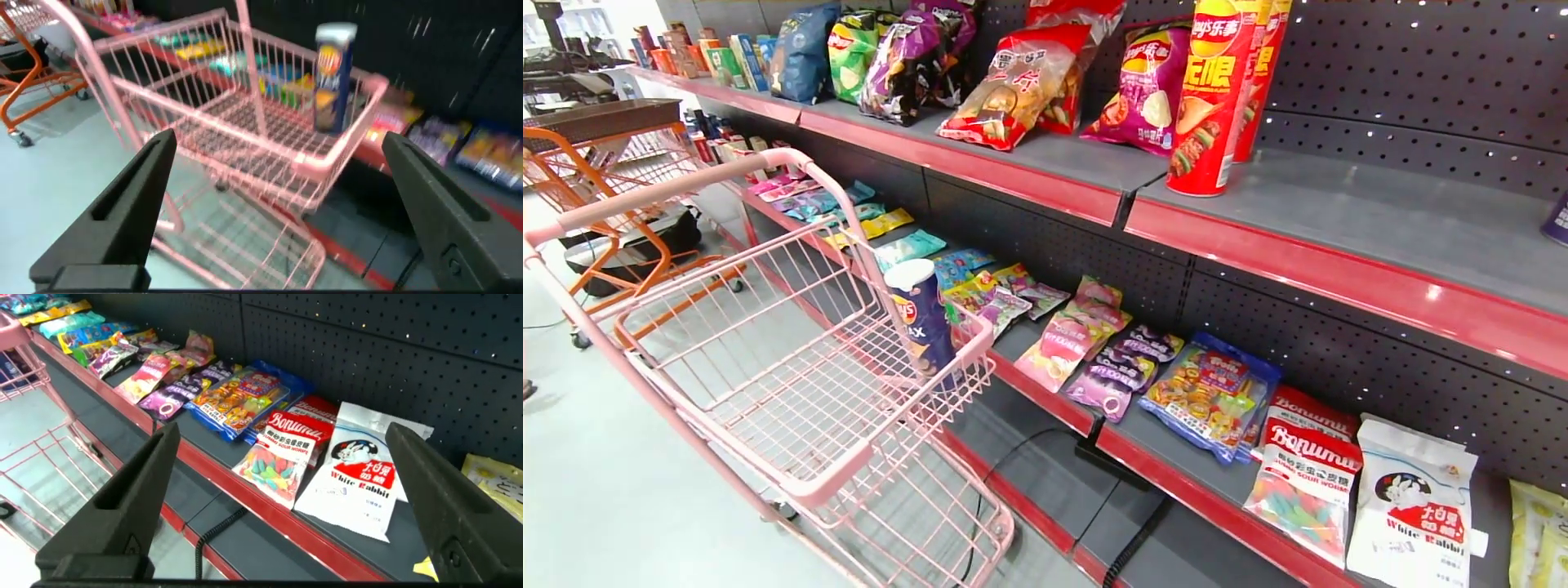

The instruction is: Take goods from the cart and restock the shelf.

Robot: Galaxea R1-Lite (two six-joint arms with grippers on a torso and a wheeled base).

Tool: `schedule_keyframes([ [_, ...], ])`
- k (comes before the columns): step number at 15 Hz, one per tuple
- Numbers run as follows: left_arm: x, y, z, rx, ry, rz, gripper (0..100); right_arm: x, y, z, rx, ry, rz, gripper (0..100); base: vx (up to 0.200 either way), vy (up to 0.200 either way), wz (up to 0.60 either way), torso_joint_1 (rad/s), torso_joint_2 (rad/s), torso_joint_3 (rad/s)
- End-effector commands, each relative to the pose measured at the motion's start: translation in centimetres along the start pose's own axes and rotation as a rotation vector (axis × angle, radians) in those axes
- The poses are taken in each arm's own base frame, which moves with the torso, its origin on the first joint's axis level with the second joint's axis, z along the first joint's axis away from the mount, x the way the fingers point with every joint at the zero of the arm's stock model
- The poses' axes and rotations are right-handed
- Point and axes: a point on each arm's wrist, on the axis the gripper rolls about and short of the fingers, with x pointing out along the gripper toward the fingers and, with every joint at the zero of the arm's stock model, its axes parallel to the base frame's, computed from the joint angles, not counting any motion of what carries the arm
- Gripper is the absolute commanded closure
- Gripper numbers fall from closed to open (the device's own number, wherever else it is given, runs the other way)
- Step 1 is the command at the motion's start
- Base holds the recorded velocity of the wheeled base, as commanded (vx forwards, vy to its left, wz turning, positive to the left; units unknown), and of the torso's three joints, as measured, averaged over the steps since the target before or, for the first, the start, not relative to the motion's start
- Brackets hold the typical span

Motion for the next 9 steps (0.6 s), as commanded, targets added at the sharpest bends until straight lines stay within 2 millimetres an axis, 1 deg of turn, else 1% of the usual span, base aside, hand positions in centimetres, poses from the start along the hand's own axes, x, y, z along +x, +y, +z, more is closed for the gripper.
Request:
schedule_keyframes([
  [1, 13.3, -1.0, 16.0, -0.160, 0.113, 0.049, 0, 0.0, 0.0, 0.0, -0.001, 0.000, 0.000, 0, 0.000, 0.000, 0.00, 0.000, 0.00, 0.000],
  [2, 15.8, -1.0, 15.1, -0.079, 0.175, 0.029, 0, 0.0, 0.0, 0.0, -0.001, 0.002, 0.000, 0, 0.000, 0.000, 0.00, 0.000, 0.00, 0.000],
  [3, 18.0, -1.0, 13.6, -0.030, 0.255, -0.049, 0, 0.0, 0.0, 0.0, 0.001, 0.002, 0.000, 0, 0.000, 0.000, 0.00, 0.000, 0.00, 0.000],
  [4, 19.8, -0.7, 12.3, -0.027, 0.312, -0.143, 0, 0.0, 0.0, 0.0, 0.001, 0.000, 0.000, 0, 0.000, 0.000, 0.00, 0.000, 0.00, 0.000],
  [5, 21.0, -0.2, 11.6, -0.006, 0.336, -0.190, 0, 0.0, 0.0, 0.0, -0.001, 0.000, 0.000, 0, 0.000, 0.000, 0.00, 0.000, 0.00, 0.000],
  [6, 21.6, -0.1, 11.0, 0.013, 0.358, -0.201, 0, 0.0, 0.0, 0.0, -0.001, 0.000, 0.000, 0, 0.000, 0.000, 0.00, 0.000, 0.00, 0.000],
  [7, 23.3, 0.4, 9.4, 0.028, 0.427, -0.202, 0, 0.0, 0.0, 0.0, -0.002, -0.002, 0.000, 0, 0.000, 0.000, 0.00, 0.000, 0.00, 0.000],
  [8, 24.3, 0.5, 8.5, 0.019, 0.463, -0.219, 0, 0.0, 0.0, 0.0, 0.001, 0.002, 0.000, 0, 0.000, 0.000, 0.00, 0.000, 0.00, 0.000],
  [9, 25.4, 0.6, 7.8, 0.012, 0.462, -0.247, 0, 0.0, 0.0, 0.0, 0.002, 0.000, -0.001, 0, 0.000, 0.000, 0.00, 0.000, 0.00, 0.000],
])
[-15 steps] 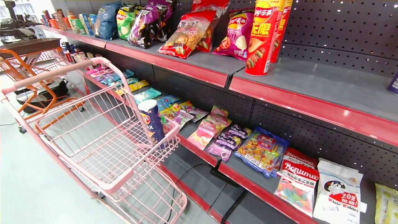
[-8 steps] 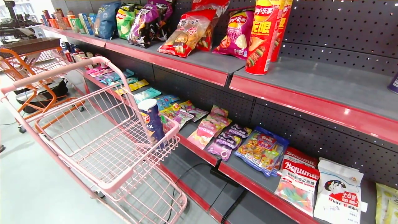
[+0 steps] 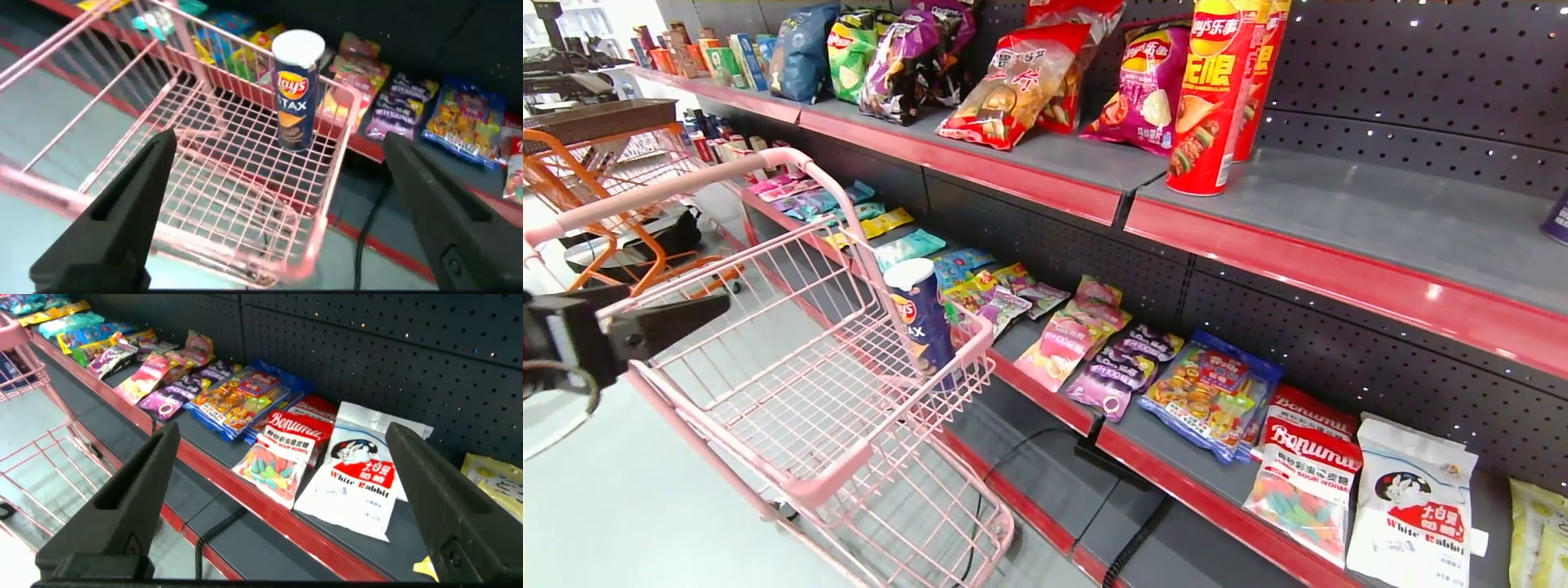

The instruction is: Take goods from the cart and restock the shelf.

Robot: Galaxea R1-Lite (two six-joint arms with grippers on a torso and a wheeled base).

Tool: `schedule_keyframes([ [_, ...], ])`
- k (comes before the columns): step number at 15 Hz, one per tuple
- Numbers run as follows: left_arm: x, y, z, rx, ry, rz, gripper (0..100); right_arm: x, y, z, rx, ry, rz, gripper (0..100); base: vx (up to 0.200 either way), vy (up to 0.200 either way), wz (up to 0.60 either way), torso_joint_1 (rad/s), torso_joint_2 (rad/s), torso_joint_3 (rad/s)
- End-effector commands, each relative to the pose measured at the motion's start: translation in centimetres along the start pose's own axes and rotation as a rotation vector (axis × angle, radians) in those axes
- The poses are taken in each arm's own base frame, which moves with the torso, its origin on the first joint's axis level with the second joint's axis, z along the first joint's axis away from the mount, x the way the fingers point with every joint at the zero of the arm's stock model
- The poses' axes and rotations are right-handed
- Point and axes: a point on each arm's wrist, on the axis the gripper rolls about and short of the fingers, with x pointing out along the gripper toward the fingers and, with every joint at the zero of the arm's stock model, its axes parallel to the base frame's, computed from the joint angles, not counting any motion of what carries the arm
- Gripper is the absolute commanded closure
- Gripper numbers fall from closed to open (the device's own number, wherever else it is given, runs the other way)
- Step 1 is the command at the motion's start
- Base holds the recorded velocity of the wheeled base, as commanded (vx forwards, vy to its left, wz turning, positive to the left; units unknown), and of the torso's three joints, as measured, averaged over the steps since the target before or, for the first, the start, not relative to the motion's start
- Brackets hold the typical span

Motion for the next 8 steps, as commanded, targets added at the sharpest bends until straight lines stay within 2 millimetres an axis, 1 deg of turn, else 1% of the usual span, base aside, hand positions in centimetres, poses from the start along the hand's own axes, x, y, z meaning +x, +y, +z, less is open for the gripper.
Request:
schedule_keyframes([
  [1, 6.9, 2.4, -1.5, -0.025, 0.128, -0.059, 0, 0.0, 0.0, 0.0, -0.001, 0.000, 0.002, 0, 0.000, 0.000, 0.00, 0.000, 0.00, 0.000],
  [2, 8.0, 2.7, -1.8, -0.023, 0.122, -0.088, 0, 0.0, 0.0, 0.0, -0.001, 0.002, 0.002, 0, 0.000, 0.000, 0.00, 0.000, 0.00, 0.000],
  [3, 8.5, 2.9, -2.1, -0.022, 0.128, -0.099, 0, 0.0, 0.0, 0.0, -0.001, 0.002, 0.002, 0, 0.000, 0.000, 0.00, 0.000, 0.00, 0.000],
  [5, 9.8, 3.8, -3.1, 0.034, 0.172, -0.107, 0, 0.0, 0.0, 0.0, -0.001, 0.000, 0.002, 0, 0.000, 0.000, 0.00, 0.000, 0.00, 0.000],
  [7, 10.6, 4.4, -3.8, 0.094, 0.187, -0.140, 0, 0.0, 0.0, 0.0, -0.001, -0.001, 0.000, 0, 0.000, 0.000, 0.00, 0.000, 0.00, 0.000],
  [8, 10.9, 4.6, -3.8, 0.110, 0.172, -0.168, 0, 0.0, 0.0, 0.0, -0.001, -0.001, 0.002, 0, 0.000, 0.000, 0.00, 0.000, 0.00, 0.000],
])
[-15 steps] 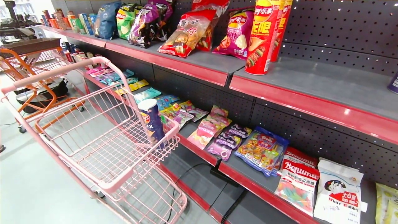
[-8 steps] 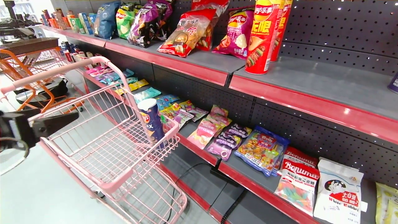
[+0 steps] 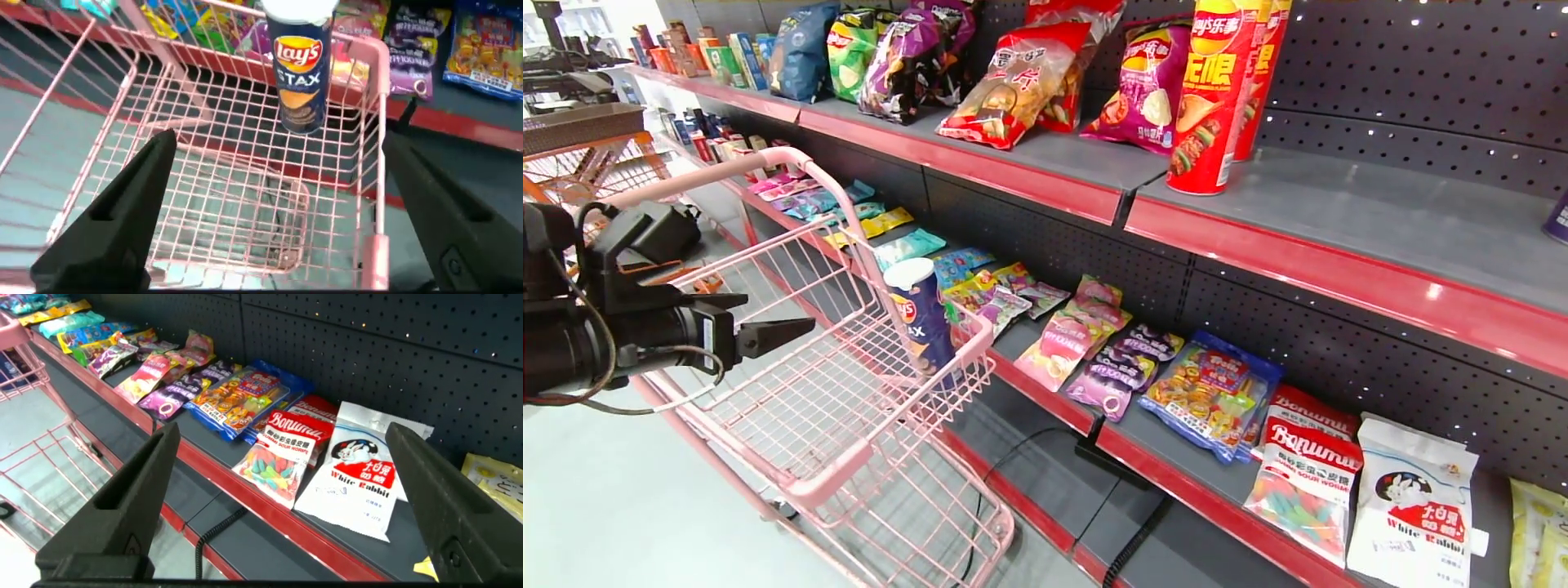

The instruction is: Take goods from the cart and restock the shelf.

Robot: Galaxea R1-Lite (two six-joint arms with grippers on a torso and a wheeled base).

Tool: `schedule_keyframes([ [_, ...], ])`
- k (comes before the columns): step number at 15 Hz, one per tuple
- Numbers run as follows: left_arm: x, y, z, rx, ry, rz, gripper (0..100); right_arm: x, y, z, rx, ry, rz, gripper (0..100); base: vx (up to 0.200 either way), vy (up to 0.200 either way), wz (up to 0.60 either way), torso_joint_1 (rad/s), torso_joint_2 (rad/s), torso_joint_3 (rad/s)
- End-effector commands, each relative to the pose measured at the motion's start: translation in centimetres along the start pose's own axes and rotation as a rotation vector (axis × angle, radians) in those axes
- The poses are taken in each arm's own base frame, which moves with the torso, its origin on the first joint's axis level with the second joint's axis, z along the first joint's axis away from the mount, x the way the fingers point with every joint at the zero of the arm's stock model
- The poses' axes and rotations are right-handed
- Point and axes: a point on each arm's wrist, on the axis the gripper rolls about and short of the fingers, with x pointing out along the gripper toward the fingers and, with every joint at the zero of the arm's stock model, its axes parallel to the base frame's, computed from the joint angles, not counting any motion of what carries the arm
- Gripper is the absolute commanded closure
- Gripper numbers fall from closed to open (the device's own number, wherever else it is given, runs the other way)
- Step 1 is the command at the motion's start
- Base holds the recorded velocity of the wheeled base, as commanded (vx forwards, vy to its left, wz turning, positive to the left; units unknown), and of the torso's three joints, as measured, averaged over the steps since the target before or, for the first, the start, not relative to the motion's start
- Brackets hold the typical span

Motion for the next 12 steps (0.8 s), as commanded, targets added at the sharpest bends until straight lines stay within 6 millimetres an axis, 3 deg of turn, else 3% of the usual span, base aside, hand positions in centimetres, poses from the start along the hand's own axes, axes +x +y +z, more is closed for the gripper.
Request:
schedule_keyframes([
  [1, 1.4, 0.6, -0.8, -0.013, 0.027, -0.024, 0, 0.0, 0.0, 0.0, 0.000, 0.000, 0.001, 0, 0.000, 0.000, 0.00, 0.000, 0.00, 0.000],
  [3, 2.6, 1.1, -1.1, 0.000, 0.014, -0.048, 0, 0.0, 0.0, 0.0, 0.000, 0.000, 0.001, 0, 0.000, 0.000, 0.00, 0.000, 0.00, 0.000],
  [6, 6.8, 2.3, -1.2, 0.050, -0.046, -0.070, 0, 0.0, 0.0, 0.0, 0.000, 0.004, 0.001, 0, 0.000, 0.000, 0.00, 0.000, 0.00, 0.000],
  [12, 12.8, 1.3, -1.1, 0.107, -0.104, -0.141, 0, 0.0, 0.0, 0.0, -0.002, 0.002, 0.001, 0, 0.000, 0.000, 0.00, 0.000, 0.00, 0.000],
])
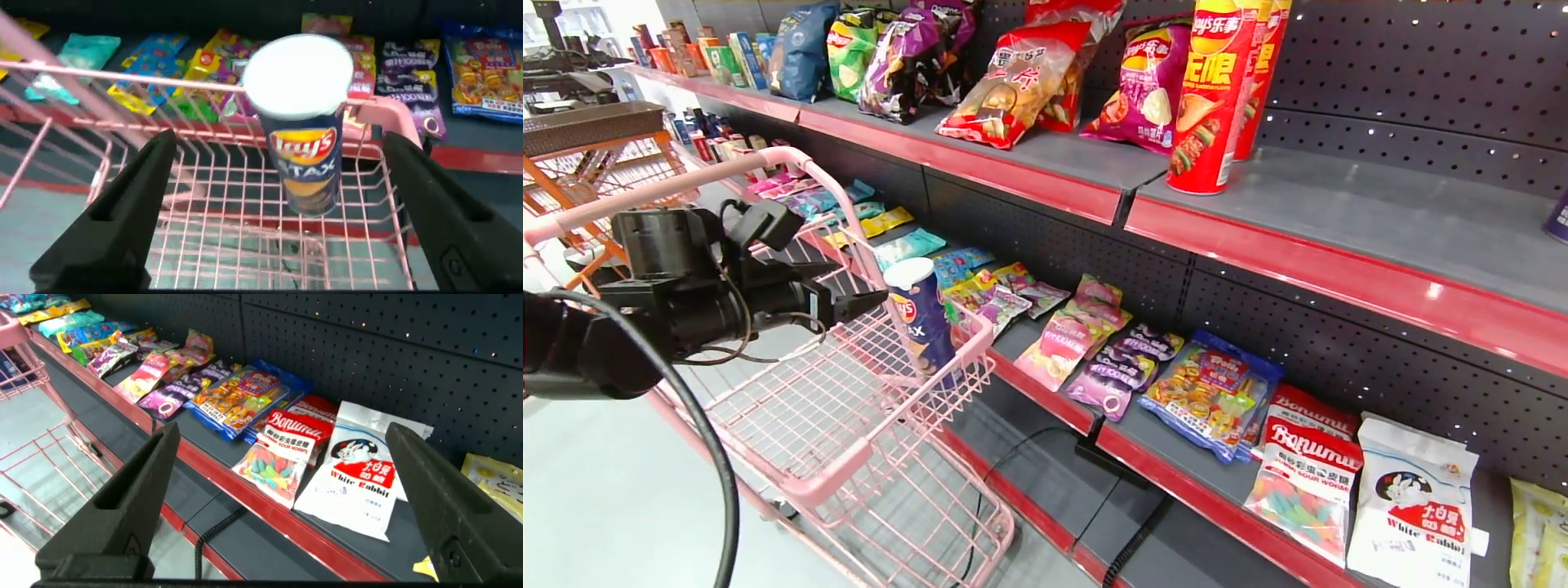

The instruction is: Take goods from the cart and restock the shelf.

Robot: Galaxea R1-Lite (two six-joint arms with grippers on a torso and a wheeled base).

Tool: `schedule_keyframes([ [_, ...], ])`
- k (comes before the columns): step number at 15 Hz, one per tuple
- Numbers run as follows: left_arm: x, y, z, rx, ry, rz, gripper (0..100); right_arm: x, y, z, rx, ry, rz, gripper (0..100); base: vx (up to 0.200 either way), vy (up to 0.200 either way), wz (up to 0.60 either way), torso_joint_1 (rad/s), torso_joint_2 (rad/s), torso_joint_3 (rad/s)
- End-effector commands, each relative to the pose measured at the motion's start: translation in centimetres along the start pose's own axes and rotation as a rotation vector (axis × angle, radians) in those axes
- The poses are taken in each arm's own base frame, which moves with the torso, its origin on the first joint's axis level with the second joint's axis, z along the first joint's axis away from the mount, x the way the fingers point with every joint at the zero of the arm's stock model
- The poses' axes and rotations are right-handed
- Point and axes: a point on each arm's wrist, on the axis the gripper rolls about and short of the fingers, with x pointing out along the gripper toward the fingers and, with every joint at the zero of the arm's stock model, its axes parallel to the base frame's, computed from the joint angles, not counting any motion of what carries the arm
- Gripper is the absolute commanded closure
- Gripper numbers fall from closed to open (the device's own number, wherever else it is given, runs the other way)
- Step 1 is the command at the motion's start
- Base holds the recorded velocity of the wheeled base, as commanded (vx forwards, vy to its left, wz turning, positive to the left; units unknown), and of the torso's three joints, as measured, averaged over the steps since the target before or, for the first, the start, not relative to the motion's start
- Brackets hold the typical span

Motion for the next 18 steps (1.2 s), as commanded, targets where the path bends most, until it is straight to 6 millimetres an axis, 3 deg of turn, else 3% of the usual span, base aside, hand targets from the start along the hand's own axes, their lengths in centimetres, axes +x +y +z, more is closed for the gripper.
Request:
schedule_keyframes([
  [1, 2.2, -0.4, -1.4, -0.013, 0.030, -0.037, 0, 0.0, 0.0, 0.0, 0.000, 0.000, 0.001, 0, 0.000, 0.000, 0.00, 0.000, 0.00, 0.000],
  [9, 5.1, 0.7, -3.1, -0.005, 0.018, -0.039, 0, 0.0, 0.0, 0.0, -0.005, -0.002, 0.001, 0, 0.000, 0.000, 0.00, 0.000, 0.00, 0.000],
  [18, 7.7, -0.3, -4.2, 0.009, 0.005, -0.079, 0, 0.0, 0.0, 0.0, -0.008, 0.003, 0.001, 0, 0.000, 0.000, 0.00, 0.000, 0.00, 0.000],
])
